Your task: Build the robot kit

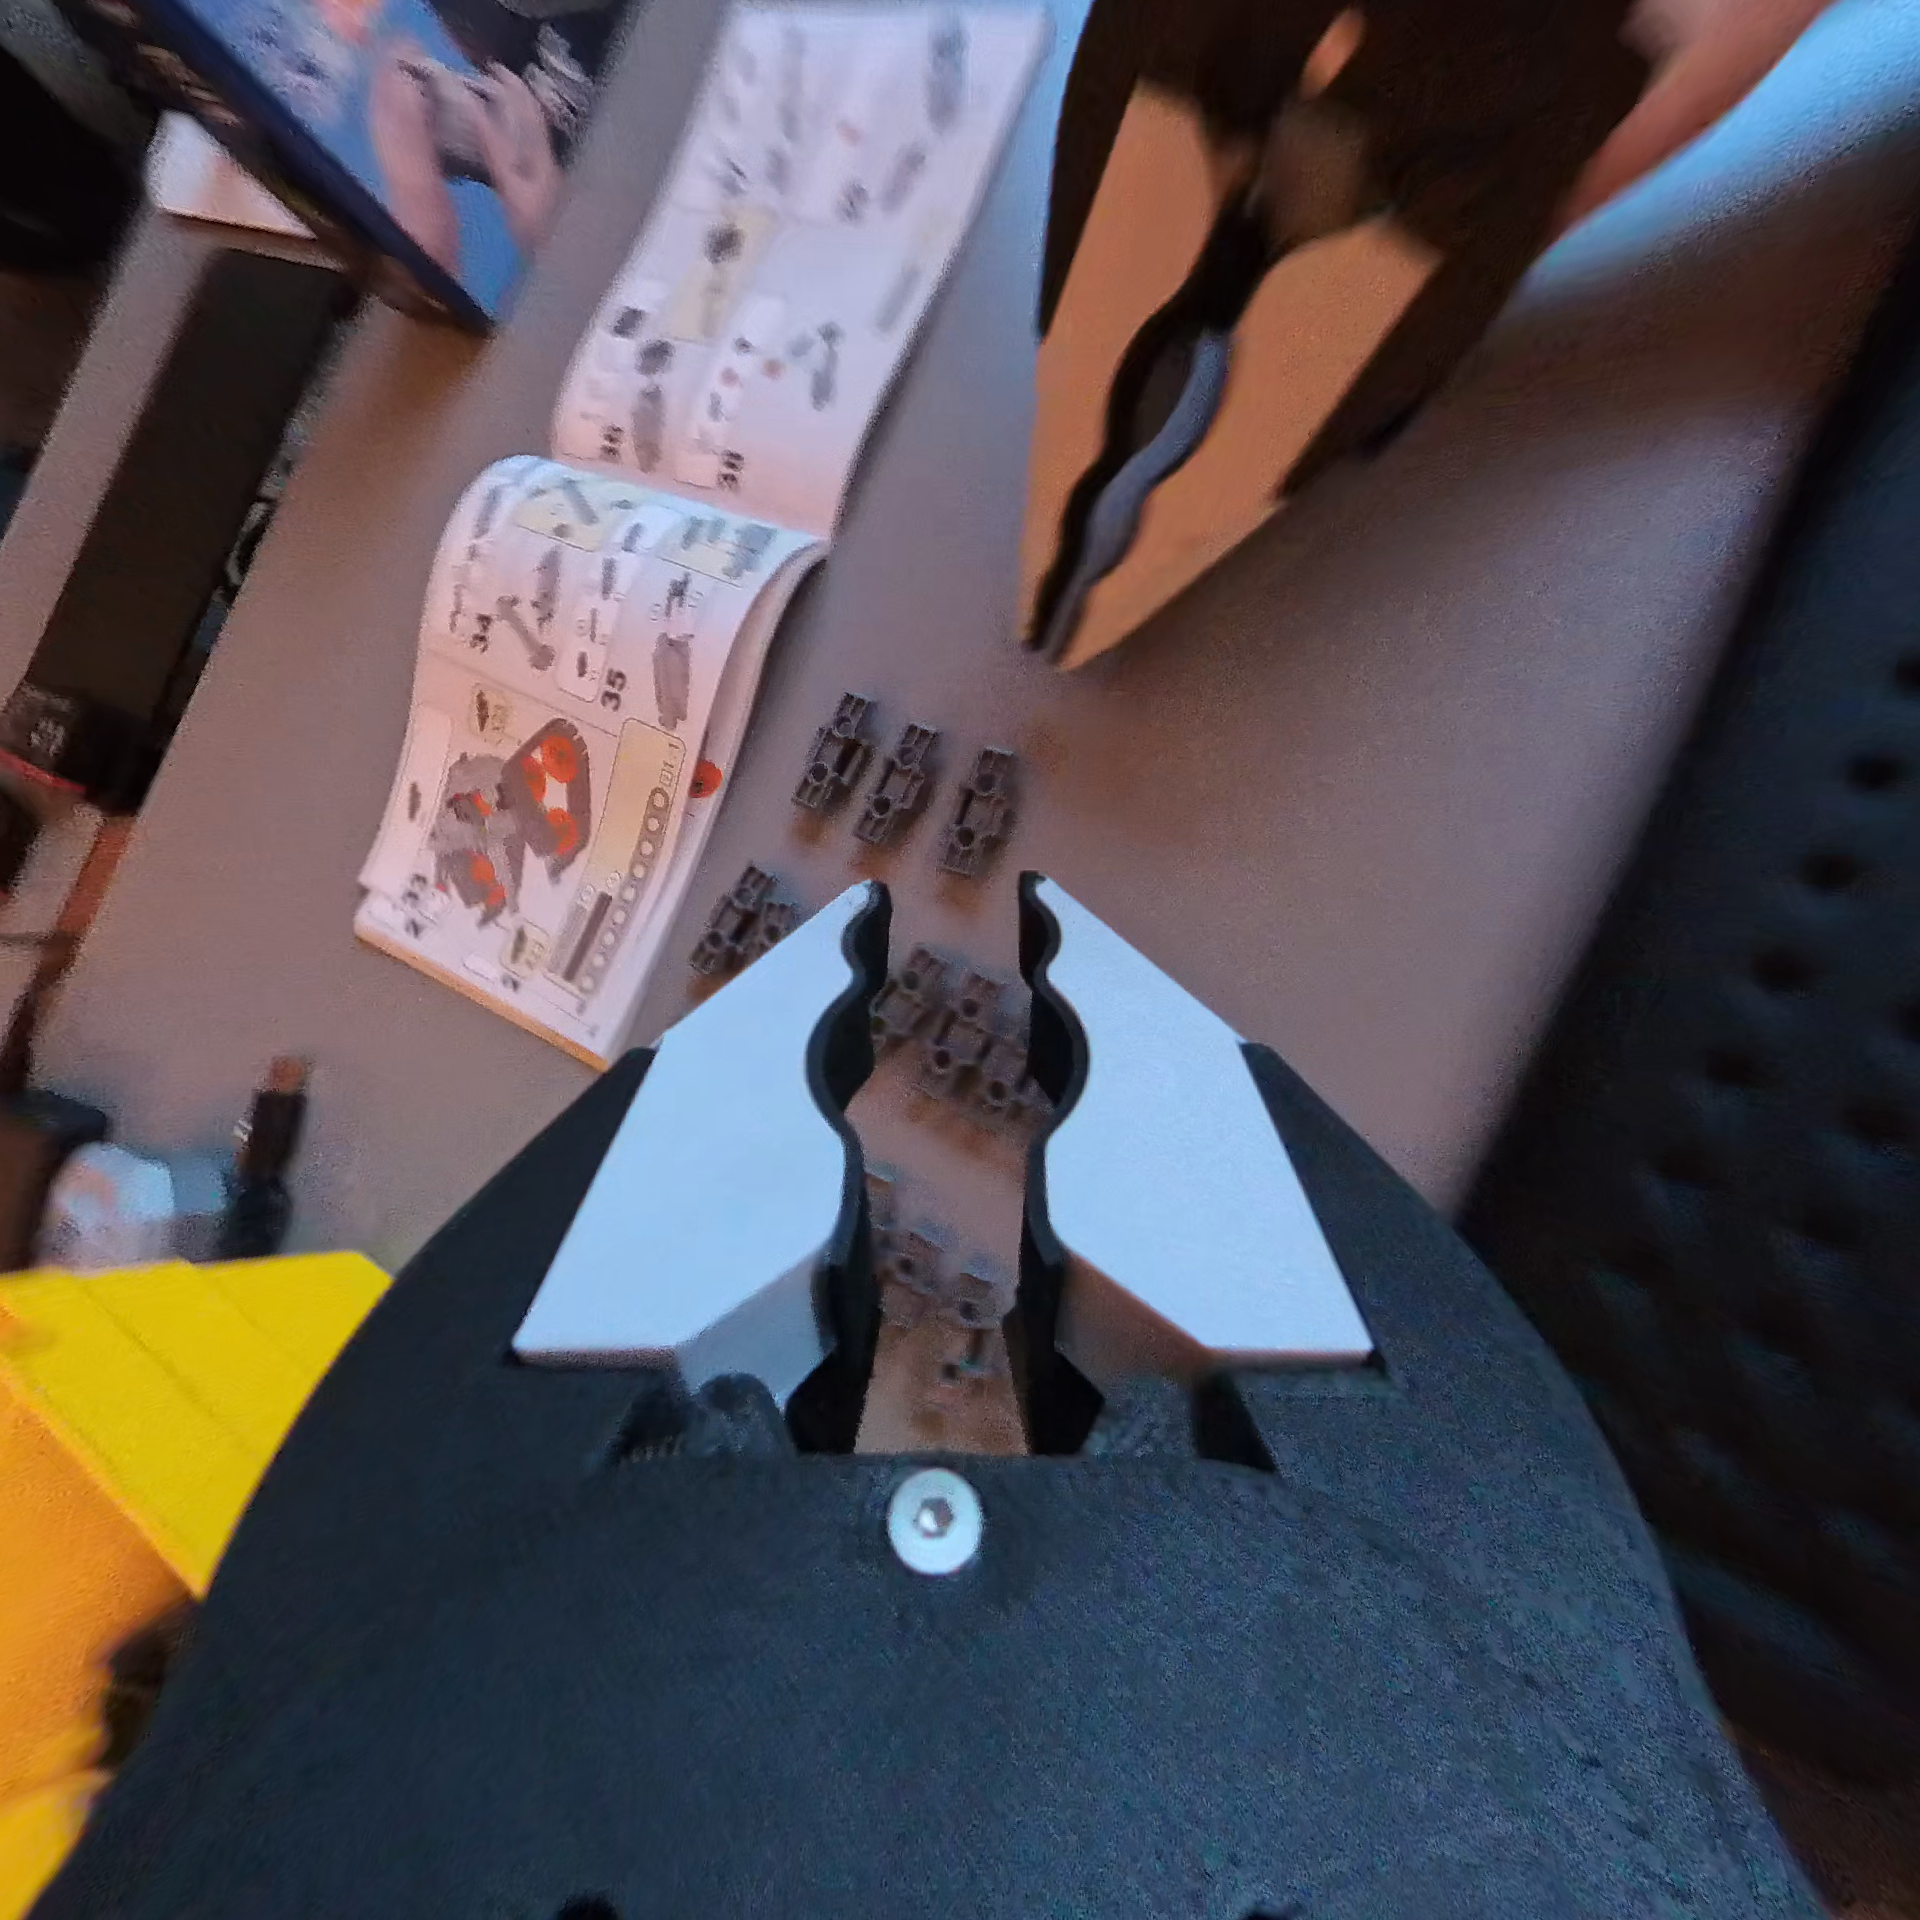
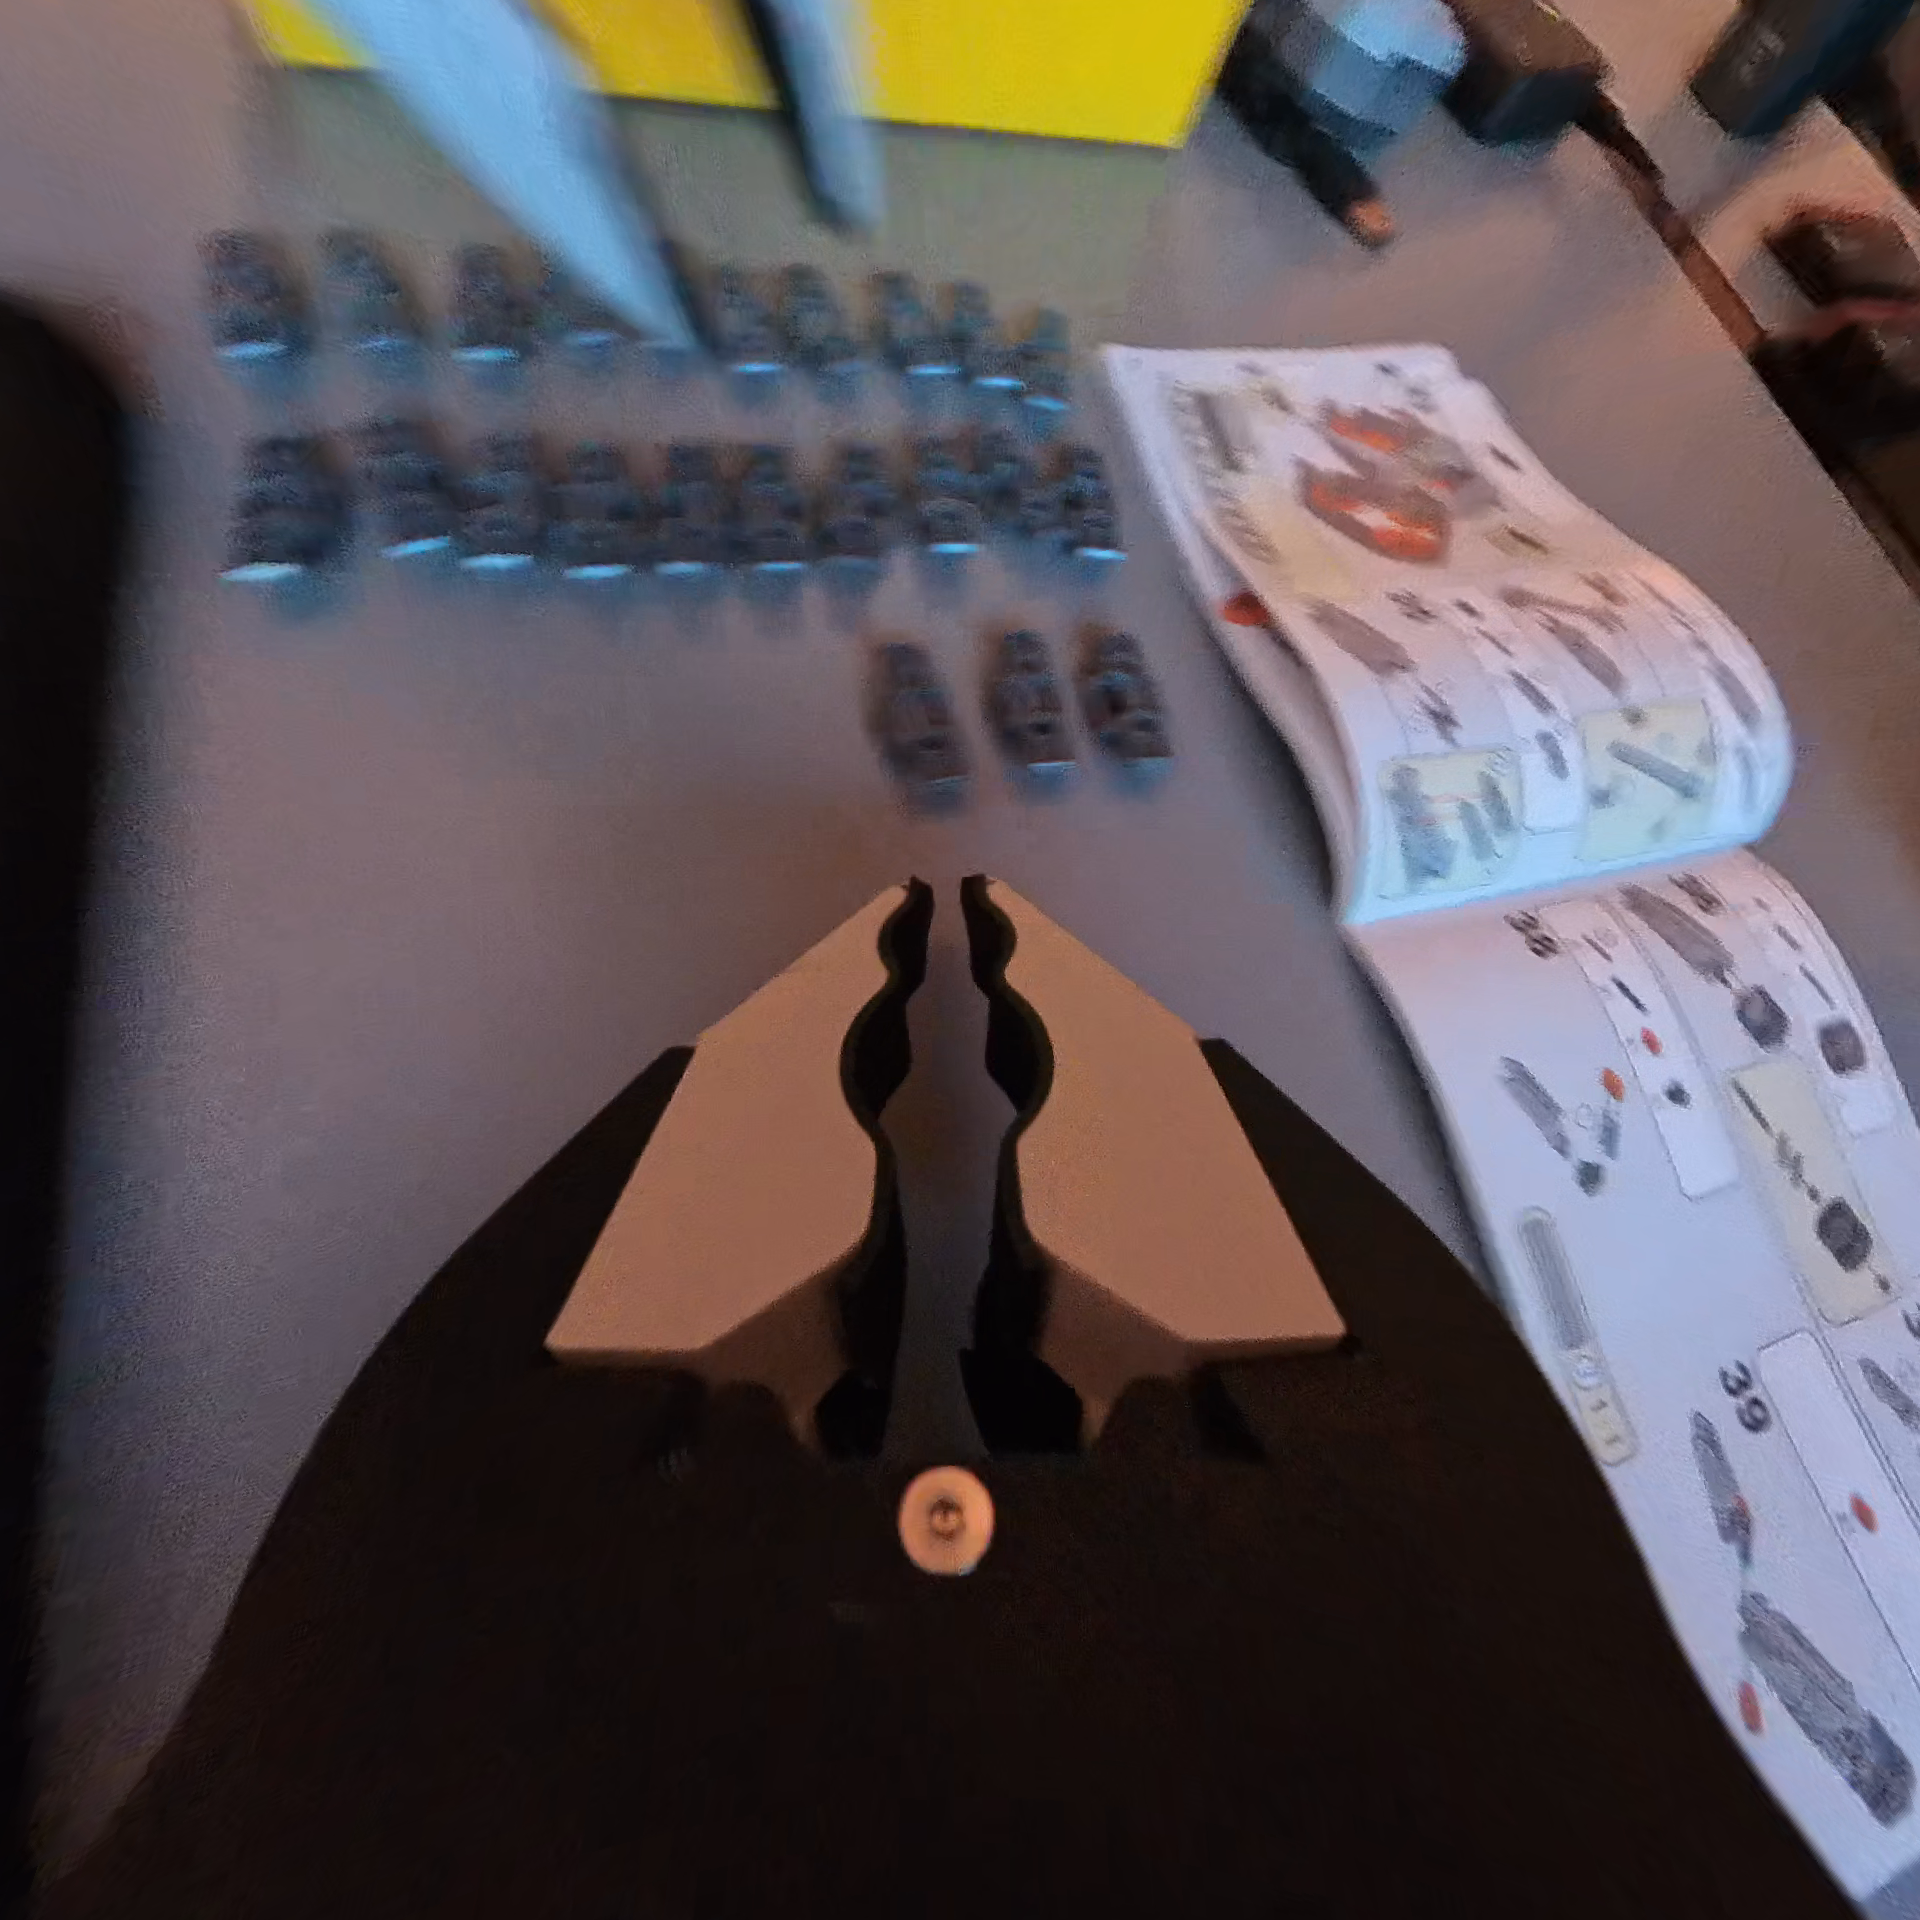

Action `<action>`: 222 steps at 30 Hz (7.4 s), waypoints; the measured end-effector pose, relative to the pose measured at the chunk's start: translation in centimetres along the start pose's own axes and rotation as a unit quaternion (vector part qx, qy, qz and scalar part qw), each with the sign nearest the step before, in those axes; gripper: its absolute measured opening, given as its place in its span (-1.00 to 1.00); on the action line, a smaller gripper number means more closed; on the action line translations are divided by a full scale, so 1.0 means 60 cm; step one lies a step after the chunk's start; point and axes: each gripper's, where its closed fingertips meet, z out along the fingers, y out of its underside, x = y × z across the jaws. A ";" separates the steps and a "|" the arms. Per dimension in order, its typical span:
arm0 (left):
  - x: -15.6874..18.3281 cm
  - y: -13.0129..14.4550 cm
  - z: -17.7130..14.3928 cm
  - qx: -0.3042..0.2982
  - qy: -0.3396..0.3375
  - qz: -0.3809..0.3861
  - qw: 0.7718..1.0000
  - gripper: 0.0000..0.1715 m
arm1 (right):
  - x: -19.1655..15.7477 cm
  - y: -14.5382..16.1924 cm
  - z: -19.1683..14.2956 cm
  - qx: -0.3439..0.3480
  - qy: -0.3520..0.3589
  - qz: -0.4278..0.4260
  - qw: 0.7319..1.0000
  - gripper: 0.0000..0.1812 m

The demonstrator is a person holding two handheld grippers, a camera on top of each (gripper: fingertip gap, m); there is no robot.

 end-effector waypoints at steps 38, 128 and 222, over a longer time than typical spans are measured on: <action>0.133 -0.043 -0.148 0.315 0.063 -0.167 0.932 -0.05 | -0.014 0.040 -0.298 0.054 0.320 0.027 0.946 -0.47; -0.118 0.044 -0.053 0.252 -0.252 -0.310 0.881 -0.77 | 0.124 0.030 -0.322 0.229 0.029 0.090 0.969 -0.25; -0.133 0.116 -0.018 0.092 -0.321 -0.302 0.893 -0.82 | 0.281 0.117 -0.357 0.213 0.288 0.115 0.927 -0.77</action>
